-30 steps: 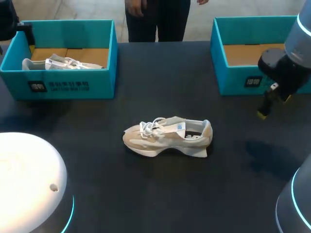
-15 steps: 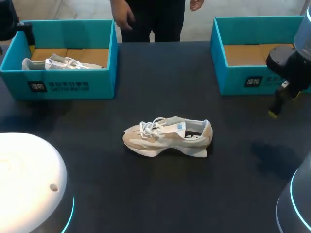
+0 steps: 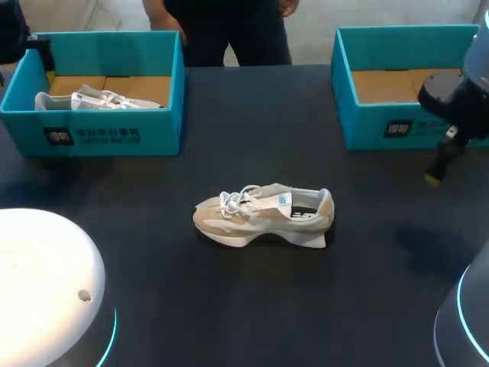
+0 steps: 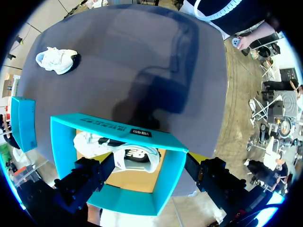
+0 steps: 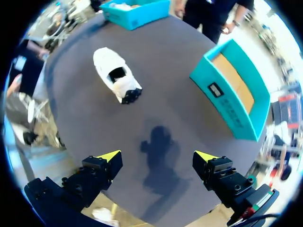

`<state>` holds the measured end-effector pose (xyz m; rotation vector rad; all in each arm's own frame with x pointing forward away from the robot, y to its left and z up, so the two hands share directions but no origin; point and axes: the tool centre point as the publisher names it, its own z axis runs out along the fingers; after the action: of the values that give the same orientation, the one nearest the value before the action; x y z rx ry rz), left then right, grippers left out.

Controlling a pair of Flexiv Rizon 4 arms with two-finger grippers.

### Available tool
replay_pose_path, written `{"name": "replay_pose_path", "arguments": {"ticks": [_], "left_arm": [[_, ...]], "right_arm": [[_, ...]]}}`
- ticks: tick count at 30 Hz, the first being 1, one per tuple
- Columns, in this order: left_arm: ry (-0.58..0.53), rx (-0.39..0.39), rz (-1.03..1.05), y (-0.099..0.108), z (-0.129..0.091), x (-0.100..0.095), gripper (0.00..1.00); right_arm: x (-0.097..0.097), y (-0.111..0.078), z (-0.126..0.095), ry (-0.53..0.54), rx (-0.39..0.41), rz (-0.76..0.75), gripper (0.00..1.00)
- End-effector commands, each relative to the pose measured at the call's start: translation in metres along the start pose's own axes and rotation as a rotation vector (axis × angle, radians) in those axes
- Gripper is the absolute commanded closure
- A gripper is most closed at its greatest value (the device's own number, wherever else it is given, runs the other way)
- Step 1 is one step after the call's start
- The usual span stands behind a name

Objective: Take the shoe out of the shoebox, open the shoe tongue, remove and reinsert the insole, then place the shoe into the shoebox

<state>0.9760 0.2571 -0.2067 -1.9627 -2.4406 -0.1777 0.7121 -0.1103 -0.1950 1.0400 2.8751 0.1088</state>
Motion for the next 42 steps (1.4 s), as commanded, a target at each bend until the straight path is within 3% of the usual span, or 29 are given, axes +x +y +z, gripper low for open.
{"name": "replay_pose_path", "arguments": {"ticks": [1,6,15,25,39,42], "left_arm": [[0.002,-0.002,0.001,-0.001,0.000,0.000,0.00],[0.002,-0.002,0.001,-0.001,0.000,0.000,0.00],[0.002,-0.002,0.001,-0.001,0.000,0.000,0.00],[0.002,-0.002,0.001,-0.001,0.000,0.000,0.00],[0.002,-0.002,0.001,-0.001,0.000,0.000,0.00],[0.002,-0.002,0.001,-0.001,0.000,0.000,0.00]], "right_arm": [[-0.008,-0.021,-0.001,0.009,-0.068,-0.111,0.00],[-0.017,-0.031,0.003,0.035,-0.164,-0.195,0.00],[-0.032,-0.039,0.016,0.060,-0.235,-0.363,0.00],[-0.038,-0.032,0.029,0.086,-0.417,-0.492,0.00],[-0.044,-0.028,0.052,0.136,-0.518,-0.593,0.00],[-0.043,-0.025,0.057,0.162,-0.571,-0.604,0.00]]}}
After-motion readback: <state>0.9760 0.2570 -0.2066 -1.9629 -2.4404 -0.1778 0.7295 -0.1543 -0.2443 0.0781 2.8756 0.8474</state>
